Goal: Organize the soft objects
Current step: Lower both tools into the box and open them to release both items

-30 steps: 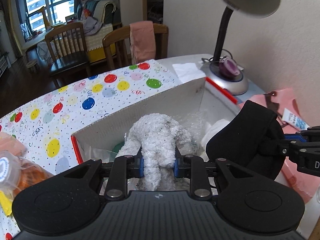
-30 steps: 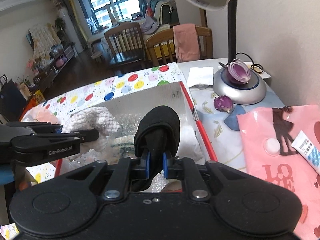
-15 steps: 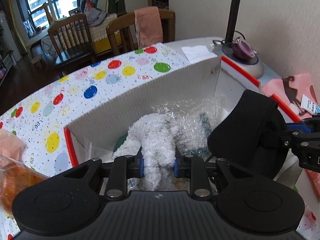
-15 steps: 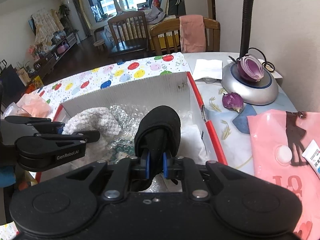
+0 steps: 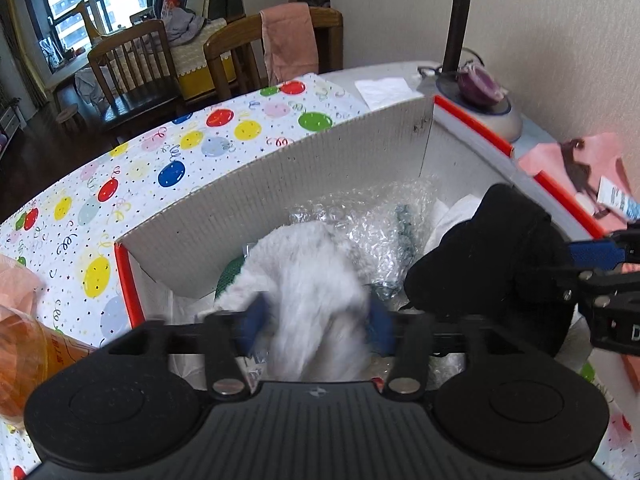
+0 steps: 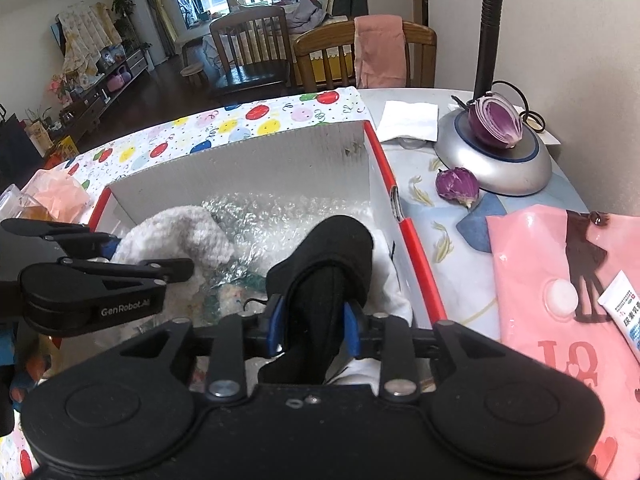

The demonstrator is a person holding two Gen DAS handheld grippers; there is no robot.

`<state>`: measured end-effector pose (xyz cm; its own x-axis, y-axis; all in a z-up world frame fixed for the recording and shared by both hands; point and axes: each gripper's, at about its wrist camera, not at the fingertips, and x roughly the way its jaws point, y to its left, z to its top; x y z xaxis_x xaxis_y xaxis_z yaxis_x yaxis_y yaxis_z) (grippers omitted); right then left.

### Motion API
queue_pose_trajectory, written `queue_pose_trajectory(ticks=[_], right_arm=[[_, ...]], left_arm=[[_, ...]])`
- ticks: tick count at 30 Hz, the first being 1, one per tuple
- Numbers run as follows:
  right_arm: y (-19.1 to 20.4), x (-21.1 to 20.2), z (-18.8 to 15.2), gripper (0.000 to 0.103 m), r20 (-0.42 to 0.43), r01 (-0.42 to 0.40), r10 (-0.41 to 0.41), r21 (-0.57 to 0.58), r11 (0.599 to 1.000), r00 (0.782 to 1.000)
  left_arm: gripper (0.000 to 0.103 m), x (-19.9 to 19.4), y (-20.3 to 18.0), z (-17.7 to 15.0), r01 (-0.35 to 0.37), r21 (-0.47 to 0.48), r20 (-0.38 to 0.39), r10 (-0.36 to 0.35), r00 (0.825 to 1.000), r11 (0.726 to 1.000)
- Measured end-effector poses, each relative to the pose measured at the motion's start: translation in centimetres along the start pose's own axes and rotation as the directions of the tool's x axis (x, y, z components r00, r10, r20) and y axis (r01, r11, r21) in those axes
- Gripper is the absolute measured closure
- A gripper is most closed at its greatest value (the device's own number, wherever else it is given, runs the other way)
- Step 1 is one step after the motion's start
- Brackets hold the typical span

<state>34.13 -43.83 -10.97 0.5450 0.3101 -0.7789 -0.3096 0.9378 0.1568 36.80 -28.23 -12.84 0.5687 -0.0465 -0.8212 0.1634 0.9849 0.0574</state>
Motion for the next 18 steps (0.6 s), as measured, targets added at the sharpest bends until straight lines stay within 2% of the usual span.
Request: queue_pose_trajectory(ticks=[4, 6, 9, 18], right_arm=[[0.2, -0.6, -0.3, 0.066, 0.004, 0.0, 0.0, -0.01, 1.0, 1.0], [0.2, -1.0, -0.5, 0.057, 0.004, 0.004, -0.003, -0.013, 1.0, 1.0], [0.4, -2.0, -0.7, 0.048, 0.02, -0.001, 0.001, -0.025, 1.0, 1.0], [1.6, -5.3, -0.9, 0.04, 0.068, -0.014, 0.017, -0.046, 0.999, 0.998]], left_arm=[[0.031, -0.9, 0.2, -0.3, 0.015, -0.016, 0.043, -0.014, 0.999, 1.0], [0.031, -1.2, 0.3, -0.3, 0.021, -0.014, 0.045, -0.021, 0.999, 1.0], [0.031, -2.0, 0.4, -0.5, 0.033, -0.019, 0.061, -0.032, 0.998, 0.999], [0.031, -5.3, 1.3, -1.1, 0.096, -0.046, 0.112, -0.09, 0.99, 0.994]])
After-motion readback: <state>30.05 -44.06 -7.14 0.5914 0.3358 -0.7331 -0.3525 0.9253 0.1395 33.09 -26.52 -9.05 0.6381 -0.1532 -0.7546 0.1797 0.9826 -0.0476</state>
